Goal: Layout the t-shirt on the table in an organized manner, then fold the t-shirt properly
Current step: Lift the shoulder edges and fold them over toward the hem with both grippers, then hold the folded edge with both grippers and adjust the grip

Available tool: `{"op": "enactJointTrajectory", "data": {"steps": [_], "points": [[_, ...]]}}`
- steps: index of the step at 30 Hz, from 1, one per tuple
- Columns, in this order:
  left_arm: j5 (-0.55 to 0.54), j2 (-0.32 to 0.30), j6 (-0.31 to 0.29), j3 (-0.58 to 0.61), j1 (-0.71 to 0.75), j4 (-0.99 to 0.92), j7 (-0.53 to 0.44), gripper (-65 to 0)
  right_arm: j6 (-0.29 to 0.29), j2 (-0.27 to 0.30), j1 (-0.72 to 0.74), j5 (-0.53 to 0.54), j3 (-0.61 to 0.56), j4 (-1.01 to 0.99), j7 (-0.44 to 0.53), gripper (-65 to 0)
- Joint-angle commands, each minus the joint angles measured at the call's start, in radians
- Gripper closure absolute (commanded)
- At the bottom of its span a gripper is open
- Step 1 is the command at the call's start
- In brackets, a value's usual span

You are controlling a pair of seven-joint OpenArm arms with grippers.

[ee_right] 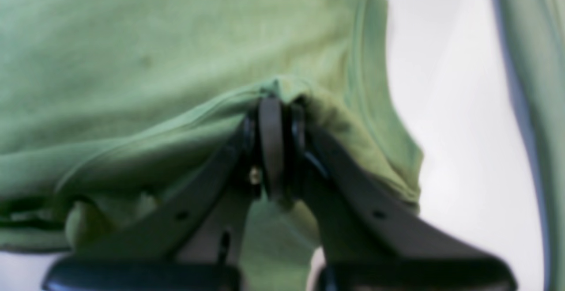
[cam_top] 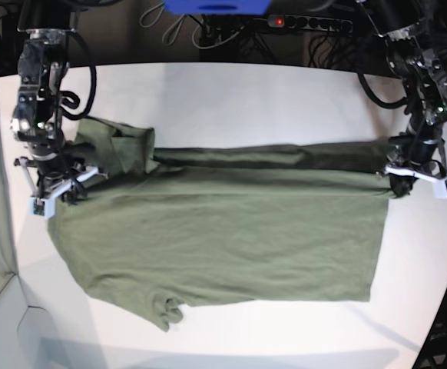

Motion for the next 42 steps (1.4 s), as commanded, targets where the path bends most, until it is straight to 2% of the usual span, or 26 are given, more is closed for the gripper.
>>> {"op": "enactJointTrajectory", "data": {"steps": [1,14,21,26,28,30,32,36,40,42], "points": [[-0.004,-0.014,-0.004,-0.002,-0.023,-0.004,-0.023,-0.2,0.002,0.007,0.026,-0.007,0.005,-0.002,0.023,0.0],[-0.004,-0.014,-0.004,-0.002,-0.15,-0.191,-0.024,-0.2,0.004,0.007,0.174,-0.007,0.003,-0.215,0.03,0.0],[-0.003,-0.014,-0.004,-0.002,-0.189,-0.259,-0.029,-0.4,0.004,0.005,0.2,-0.007,0.002,-0.275,0.03,0.0],[-0.003,-0.031,-0.004,-0.001,-0.216,-0.333,-0.024,-0.6,0.004,0.01,0.2,-0.007,-0.052,-0.308,0.03,0.0],[-0.003,-0.035,-0.004,0.014,-0.227,-0.36,-0.023,-1.7,0.03,0.011,0.205,-0.007,-0.072,-0.31,0.03,0.0],[-0.006,-0.055,-0.004,0.033,-0.227,-0.366,-0.024,-5.9,0.093,0.011,0.205,-0.007,-0.076,-0.31,0.025,-0.2],[-0.009,-0.068,-0.004,0.054,-0.227,-0.369,-0.024,-13.5,0.142,0.011,0.205,-0.007,-0.075,-0.31,0.022,-4.2],[-0.014,-0.072,-0.004,0.056,-0.221,-0.363,-0.024,-30.3,0.151,0.013,0.199,-0.007,-0.075,-0.304,0.023,-13.6],[-0.014,-0.074,-0.003,0.056,-0.221,-0.363,-0.024,-41.2,0.151,0.022,0.196,-0.008,-0.076,-0.302,0.022,-20.9],[-0.015,-0.074,-0.003,0.056,-0.218,-0.353,-0.024,-43.2,0.151,0.028,0.196,-0.008,-0.073,-0.304,0.02,-23.5]]}}
